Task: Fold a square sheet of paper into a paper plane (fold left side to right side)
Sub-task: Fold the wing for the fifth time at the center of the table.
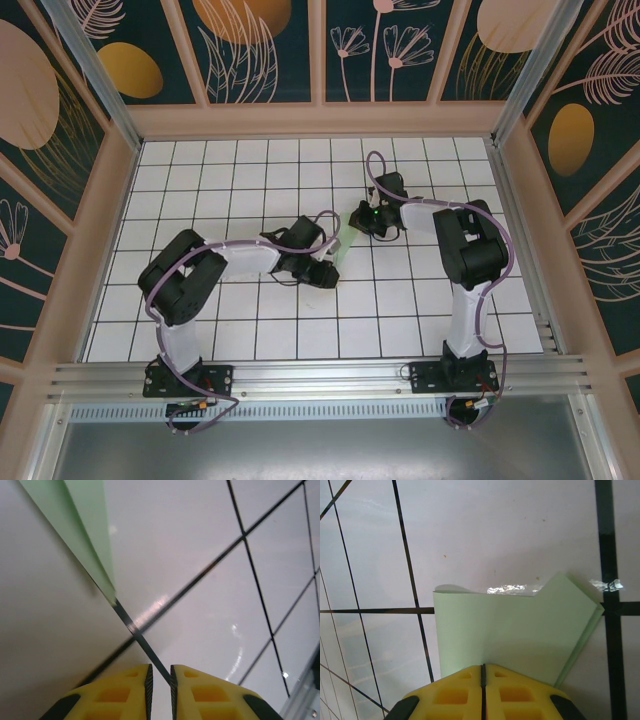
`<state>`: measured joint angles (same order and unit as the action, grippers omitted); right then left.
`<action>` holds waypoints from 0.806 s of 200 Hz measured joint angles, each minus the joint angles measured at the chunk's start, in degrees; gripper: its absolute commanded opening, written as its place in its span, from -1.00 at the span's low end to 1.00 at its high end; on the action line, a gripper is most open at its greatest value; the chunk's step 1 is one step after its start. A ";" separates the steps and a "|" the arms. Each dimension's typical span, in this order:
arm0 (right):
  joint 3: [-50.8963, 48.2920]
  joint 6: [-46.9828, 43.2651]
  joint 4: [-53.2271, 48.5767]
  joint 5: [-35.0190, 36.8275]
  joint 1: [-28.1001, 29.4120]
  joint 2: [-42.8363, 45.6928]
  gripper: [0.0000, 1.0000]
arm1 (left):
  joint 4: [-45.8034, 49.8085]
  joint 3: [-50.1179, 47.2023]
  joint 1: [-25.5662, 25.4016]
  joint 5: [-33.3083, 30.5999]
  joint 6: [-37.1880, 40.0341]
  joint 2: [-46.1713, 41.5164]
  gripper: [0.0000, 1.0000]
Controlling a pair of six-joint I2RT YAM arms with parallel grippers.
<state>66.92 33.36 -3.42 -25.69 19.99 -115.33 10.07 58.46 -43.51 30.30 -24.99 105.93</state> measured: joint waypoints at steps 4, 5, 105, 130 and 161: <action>0.00 0.00 0.00 0.00 0.00 0.00 -0.79 | 0.68 0.33 0.04 0.33 -0.09 -0.42 -0.59; 0.00 0.00 0.00 0.00 0.00 0.00 -0.79 | 0.79 0.39 0.07 0.37 -0.07 -0.48 -0.59; 0.02 -0.02 0.00 -0.13 0.00 0.00 -0.77 | 2.05 16.24 3.56 1.36 -0.04 9.90 -0.56; 0.02 -0.13 0.09 -0.15 0.00 0.00 -0.64 | 2.16 16.22 3.54 1.31 -0.04 12.94 -0.56; 0.35 -0.79 -0.37 -0.17 0.04 0.61 -0.42 | 0.72 15.28 3.54 1.33 -0.07 13.05 -0.55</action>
<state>67.26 32.58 -3.79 -25.87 20.03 -114.72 10.79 73.73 -39.97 31.64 -25.06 118.98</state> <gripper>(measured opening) 0.263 0.222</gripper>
